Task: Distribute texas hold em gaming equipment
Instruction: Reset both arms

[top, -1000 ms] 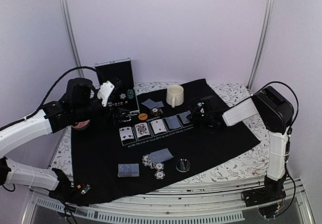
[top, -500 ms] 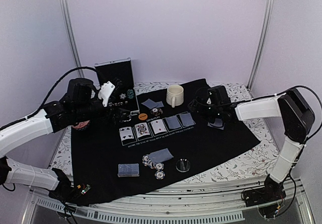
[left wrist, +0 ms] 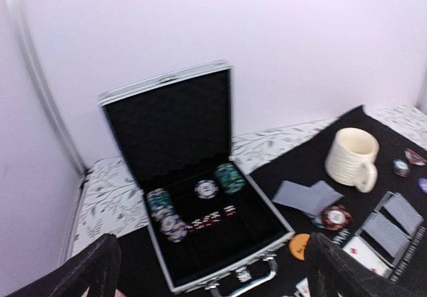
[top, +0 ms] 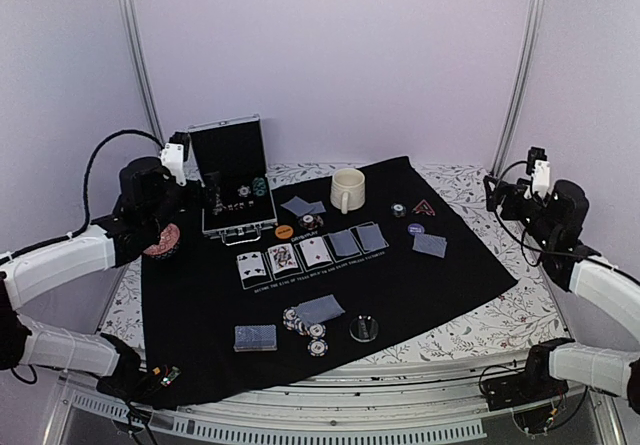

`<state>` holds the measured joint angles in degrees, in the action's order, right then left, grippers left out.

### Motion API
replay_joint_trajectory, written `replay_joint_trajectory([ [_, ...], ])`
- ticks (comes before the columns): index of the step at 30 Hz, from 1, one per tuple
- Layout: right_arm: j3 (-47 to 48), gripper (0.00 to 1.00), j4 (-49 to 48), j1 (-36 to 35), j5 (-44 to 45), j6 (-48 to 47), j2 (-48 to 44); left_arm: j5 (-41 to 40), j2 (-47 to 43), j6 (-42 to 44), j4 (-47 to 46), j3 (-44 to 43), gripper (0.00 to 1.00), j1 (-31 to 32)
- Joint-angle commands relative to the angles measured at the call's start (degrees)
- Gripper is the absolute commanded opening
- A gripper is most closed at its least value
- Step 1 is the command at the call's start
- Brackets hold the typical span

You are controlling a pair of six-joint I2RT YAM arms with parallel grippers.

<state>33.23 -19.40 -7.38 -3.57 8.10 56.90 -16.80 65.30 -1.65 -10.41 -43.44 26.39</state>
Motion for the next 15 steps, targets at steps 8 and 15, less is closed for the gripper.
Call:
replay_joint_trajectory([
  [8, -29.2, 0.99, -43.5, 5.8, 8.6, -9.3, 0.2, -14.7, 9.3, 4.6, -45.3, 24.1, 0.98, -12.2],
  [15, -29.3, 0.99, -61.8, 6.4, 2.4, -11.8, 19.8, -2.6, 15.8, 3.8, -62.1, 32.0, 0.98, -21.1],
])
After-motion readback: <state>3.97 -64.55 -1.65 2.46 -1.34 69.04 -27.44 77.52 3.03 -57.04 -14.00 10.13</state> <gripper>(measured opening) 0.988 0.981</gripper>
